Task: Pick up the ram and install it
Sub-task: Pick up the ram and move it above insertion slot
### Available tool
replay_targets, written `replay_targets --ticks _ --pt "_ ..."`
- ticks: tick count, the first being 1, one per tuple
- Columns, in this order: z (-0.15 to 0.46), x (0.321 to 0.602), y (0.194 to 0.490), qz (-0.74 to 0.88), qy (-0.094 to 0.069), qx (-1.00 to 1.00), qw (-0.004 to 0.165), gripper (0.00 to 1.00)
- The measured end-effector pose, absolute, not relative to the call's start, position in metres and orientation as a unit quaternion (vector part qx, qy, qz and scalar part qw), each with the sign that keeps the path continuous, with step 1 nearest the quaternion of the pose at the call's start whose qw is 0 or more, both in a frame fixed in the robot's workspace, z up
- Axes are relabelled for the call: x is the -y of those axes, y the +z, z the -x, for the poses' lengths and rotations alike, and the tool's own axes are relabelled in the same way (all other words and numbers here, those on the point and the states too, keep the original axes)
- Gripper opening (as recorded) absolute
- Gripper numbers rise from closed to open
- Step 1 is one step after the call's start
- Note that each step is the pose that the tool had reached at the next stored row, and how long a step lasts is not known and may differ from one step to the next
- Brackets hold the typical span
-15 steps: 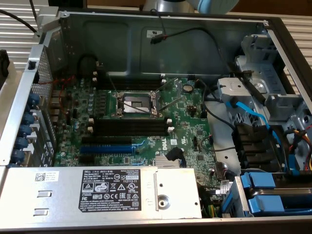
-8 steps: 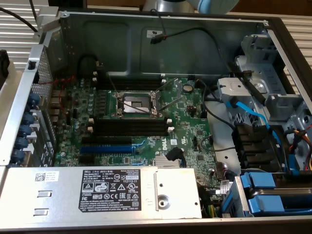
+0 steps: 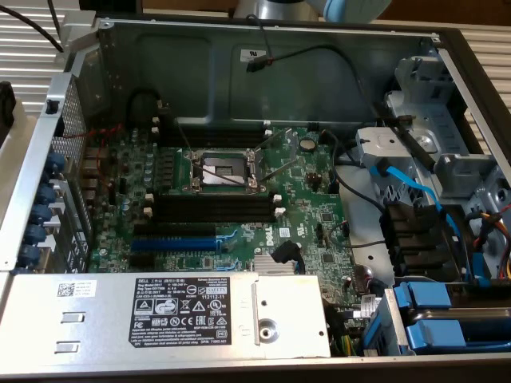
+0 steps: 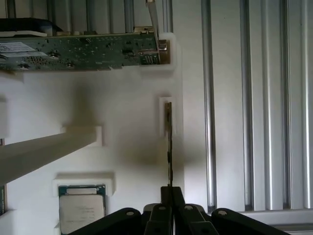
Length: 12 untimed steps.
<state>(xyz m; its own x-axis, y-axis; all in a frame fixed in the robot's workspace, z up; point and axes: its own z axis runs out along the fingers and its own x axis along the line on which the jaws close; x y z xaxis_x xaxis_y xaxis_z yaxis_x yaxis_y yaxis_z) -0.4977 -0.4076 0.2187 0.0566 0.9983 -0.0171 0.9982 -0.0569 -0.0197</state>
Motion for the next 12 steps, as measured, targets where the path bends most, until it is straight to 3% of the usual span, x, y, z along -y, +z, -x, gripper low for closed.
replay_targets --ticks 12 --pt "0.498 0.408 0.239 0.727 0.014 0.687 0.000 0.12"
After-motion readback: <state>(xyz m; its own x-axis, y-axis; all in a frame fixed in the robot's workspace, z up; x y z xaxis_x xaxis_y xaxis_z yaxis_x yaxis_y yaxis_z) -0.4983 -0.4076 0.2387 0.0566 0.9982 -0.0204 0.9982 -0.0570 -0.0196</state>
